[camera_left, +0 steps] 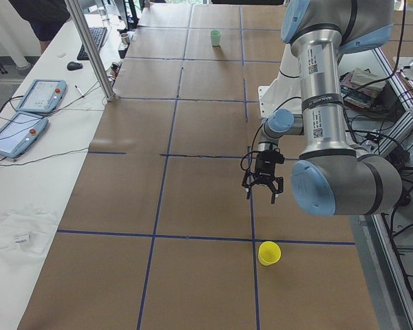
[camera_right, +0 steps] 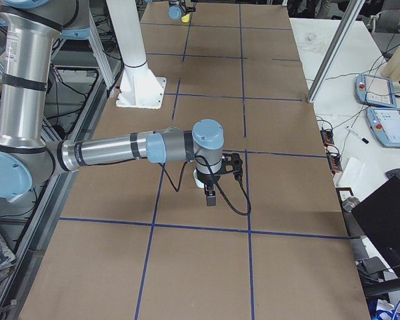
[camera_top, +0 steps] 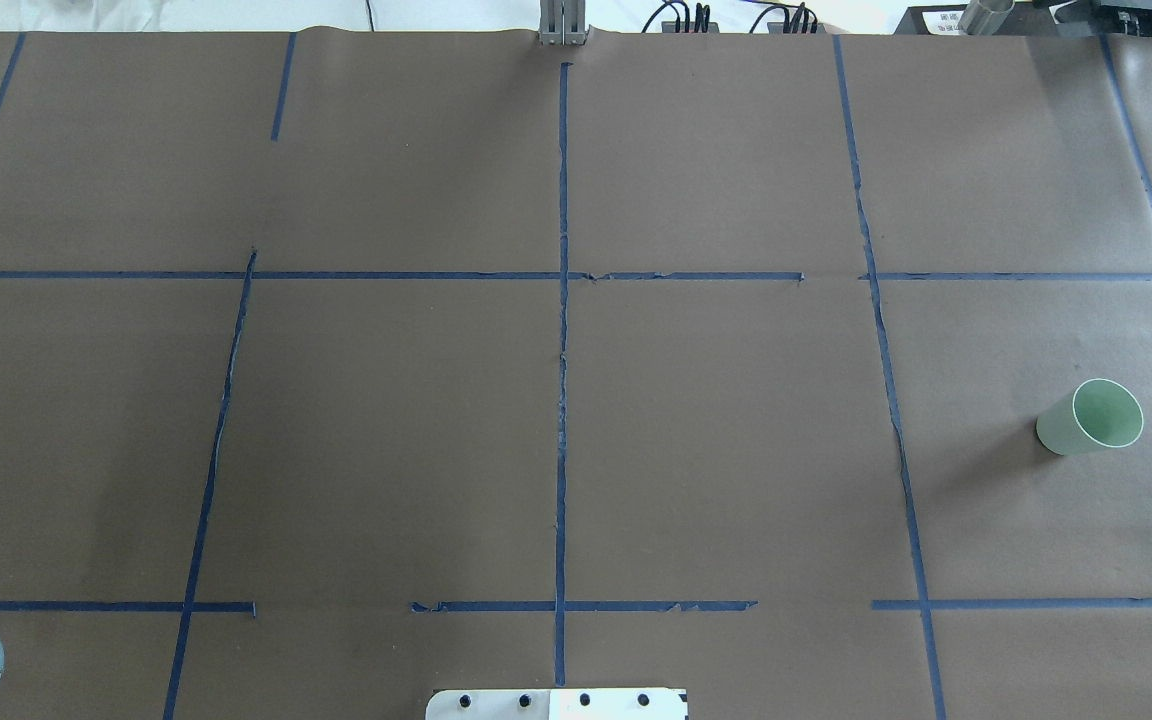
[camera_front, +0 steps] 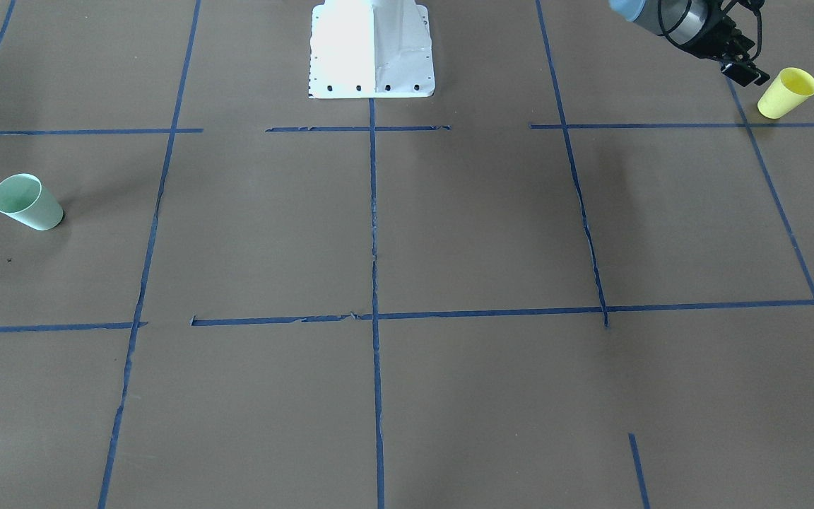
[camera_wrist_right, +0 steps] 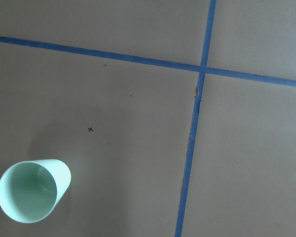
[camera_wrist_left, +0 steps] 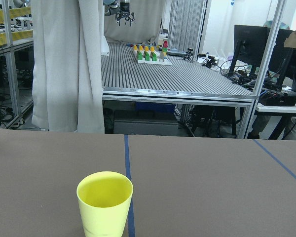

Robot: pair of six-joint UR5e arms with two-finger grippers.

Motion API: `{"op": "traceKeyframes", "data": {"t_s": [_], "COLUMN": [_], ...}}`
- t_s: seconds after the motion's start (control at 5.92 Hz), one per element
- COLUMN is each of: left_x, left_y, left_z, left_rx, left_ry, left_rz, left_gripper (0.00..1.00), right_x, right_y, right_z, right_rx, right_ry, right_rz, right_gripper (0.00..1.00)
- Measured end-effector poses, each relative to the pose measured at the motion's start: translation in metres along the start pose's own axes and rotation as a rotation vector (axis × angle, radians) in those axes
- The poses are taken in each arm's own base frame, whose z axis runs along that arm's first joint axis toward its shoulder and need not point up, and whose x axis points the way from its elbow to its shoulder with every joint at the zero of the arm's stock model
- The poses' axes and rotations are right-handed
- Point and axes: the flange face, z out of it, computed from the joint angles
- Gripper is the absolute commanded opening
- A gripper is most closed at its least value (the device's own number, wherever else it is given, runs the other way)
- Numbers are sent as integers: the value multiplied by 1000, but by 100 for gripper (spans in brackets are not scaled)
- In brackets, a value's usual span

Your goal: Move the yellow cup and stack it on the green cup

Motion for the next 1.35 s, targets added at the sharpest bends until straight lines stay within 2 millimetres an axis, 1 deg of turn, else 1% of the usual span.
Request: {"op": "traceKeyframes", "data": {"t_s": [0.34, 0.51, 0.68, 0.85, 1.01, 1.18, 1.35], "left_x": [-20, -32, -41, -50, -60, -66, -69], "left_y": [28, 38, 44, 54, 65, 68, 64], "left_z": [33, 43, 48, 60, 78, 91, 103], "left_rx": [43, 47, 43, 32, 25, 25, 26], "left_ry": [20, 33, 42, 50, 59, 65, 67], "left_rz": [38, 70, 94, 114, 134, 147, 151], "left_gripper": [100, 100, 100, 100, 100, 100, 100], "right_x": [1, 1, 1, 1, 1, 0, 0], "right_y": [0, 0, -1, -1, -1, -1, -1], "right_z": [0, 0, 1, 1, 0, 0, 0], "right_rx": [-1, 0, 0, 1, 2, 4, 4], "right_ry": [2, 3, 3, 3, 4, 5, 6], "right_rz": [-4, -7, -8, -8, -9, -10, -9], "right_gripper": [100, 100, 100, 100, 100, 100, 100]}}
